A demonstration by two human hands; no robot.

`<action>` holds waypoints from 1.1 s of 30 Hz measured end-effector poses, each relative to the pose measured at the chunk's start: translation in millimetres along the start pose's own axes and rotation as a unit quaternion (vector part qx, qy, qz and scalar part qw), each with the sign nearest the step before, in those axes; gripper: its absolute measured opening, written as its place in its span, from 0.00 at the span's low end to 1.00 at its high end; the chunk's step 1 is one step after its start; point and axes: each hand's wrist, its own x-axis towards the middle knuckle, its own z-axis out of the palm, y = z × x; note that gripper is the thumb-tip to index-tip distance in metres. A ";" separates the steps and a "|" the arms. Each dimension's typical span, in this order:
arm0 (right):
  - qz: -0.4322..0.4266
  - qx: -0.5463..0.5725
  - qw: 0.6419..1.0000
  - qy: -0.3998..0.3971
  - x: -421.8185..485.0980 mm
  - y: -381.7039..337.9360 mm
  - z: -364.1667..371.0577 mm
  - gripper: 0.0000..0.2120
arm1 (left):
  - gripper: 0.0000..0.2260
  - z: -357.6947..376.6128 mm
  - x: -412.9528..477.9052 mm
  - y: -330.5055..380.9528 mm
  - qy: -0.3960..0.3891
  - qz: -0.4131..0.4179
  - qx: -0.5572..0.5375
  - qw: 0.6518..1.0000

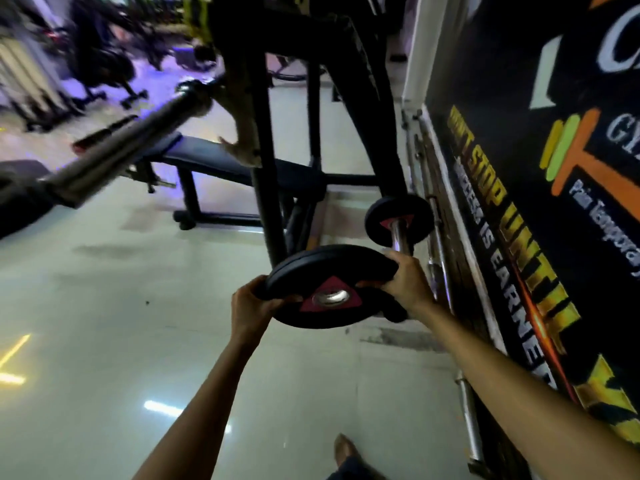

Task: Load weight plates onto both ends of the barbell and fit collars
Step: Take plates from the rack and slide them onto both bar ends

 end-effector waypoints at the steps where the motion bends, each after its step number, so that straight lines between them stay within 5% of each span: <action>1: -0.020 -0.005 1.000 -0.004 1.4 -15.6 7.7 0.23 | 0.17 -15.3 -4.4 5.5 0.013 -0.001 -0.005 1.000; 14: -0.121 0.055 0.990 -0.056 33.5 -204.2 137.6 0.22 | 0.25 -238.6 -8.0 44.1 0.136 0.043 -0.021 0.990; 20: -0.129 0.080 0.988 -0.022 67.2 -266.2 172.5 0.19 | 0.26 -305.4 43.9 60.7 0.103 0.103 -0.040 0.988; 24: -0.104 0.089 0.990 0.025 88.7 -299.0 205.8 0.20 | 0.18 -352.5 96.1 66.8 0.045 0.133 -0.041 0.989; 33: -0.076 0.073 0.988 0.112 90.3 -304.3 226.0 0.16 | 0.12 -361.8 150.6 58.8 -0.045 0.133 -0.040 0.989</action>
